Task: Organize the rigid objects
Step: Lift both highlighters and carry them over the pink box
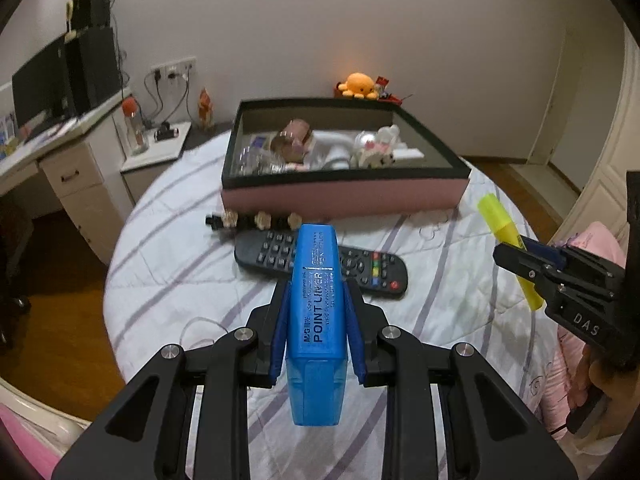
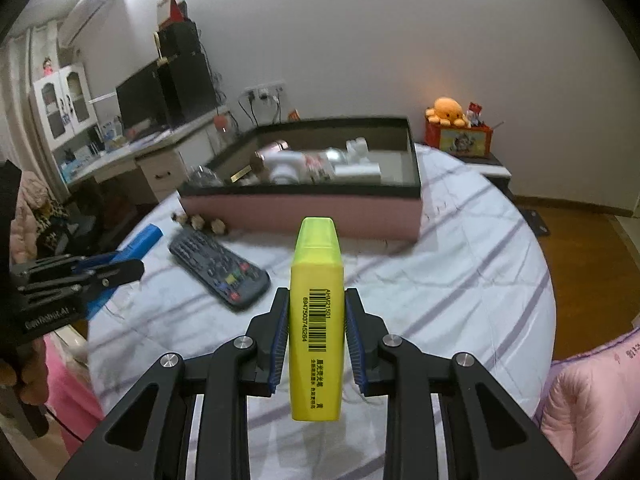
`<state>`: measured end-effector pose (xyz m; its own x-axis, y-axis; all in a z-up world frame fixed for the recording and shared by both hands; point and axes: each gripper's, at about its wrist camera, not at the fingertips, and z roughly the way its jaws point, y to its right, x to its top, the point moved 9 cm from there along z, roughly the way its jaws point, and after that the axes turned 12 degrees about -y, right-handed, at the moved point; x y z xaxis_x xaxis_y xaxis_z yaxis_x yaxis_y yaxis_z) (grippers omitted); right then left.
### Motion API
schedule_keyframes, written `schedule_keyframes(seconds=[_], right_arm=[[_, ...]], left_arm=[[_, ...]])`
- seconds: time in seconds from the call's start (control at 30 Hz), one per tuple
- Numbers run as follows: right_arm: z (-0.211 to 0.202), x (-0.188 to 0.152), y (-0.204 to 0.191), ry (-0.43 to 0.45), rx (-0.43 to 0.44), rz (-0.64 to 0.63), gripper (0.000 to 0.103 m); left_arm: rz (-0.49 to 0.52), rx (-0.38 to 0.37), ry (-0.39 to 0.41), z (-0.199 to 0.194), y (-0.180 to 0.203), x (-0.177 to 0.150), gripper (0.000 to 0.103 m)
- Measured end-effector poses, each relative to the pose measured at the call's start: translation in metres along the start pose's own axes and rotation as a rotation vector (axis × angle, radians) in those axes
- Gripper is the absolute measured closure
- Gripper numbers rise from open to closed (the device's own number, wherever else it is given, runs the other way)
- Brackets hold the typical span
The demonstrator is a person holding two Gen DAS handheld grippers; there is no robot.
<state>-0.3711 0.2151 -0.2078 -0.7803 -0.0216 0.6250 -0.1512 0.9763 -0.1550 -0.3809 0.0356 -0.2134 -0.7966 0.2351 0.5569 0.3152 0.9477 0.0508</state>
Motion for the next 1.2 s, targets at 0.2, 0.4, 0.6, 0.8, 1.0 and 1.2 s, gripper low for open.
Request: schedule_keyframes(seconds=[0.2,0.4,0.6,0.8,1.0,1.2], right_arm=[[-0.015,0.020,-0.011,0.055,0.020,-0.021,0.076],[-0.032,0.043,-0.019,0.118,0.015,-0.044,0.076],[-0.045,0.066,-0.028,0.172,0.016,-0.077,0.076],[-0.052,0.087,-0.029,0.209,0.022,-0.088,0.076],[-0.049,0.104,-0.029,0.224,0.026,-0.101,0.076],[-0.030,0.119,-0.035,0.207,0.029,-0.138,0.076]], left_arm=[[0.002,0.053,0.055,-0.021,-0.002,0.018,0.077],[-0.002,0.077,0.129,-0.046,0.001,0.039,0.077],[-0.028,0.135,0.236,-0.076,0.000,0.060,0.077],[-0.059,0.219,0.322,-0.097,-0.008,0.078,0.077],[-0.110,0.289,0.320,-0.096,-0.023,0.089,0.076],[-0.111,0.290,0.307,-0.077,-0.028,0.106,0.076]])
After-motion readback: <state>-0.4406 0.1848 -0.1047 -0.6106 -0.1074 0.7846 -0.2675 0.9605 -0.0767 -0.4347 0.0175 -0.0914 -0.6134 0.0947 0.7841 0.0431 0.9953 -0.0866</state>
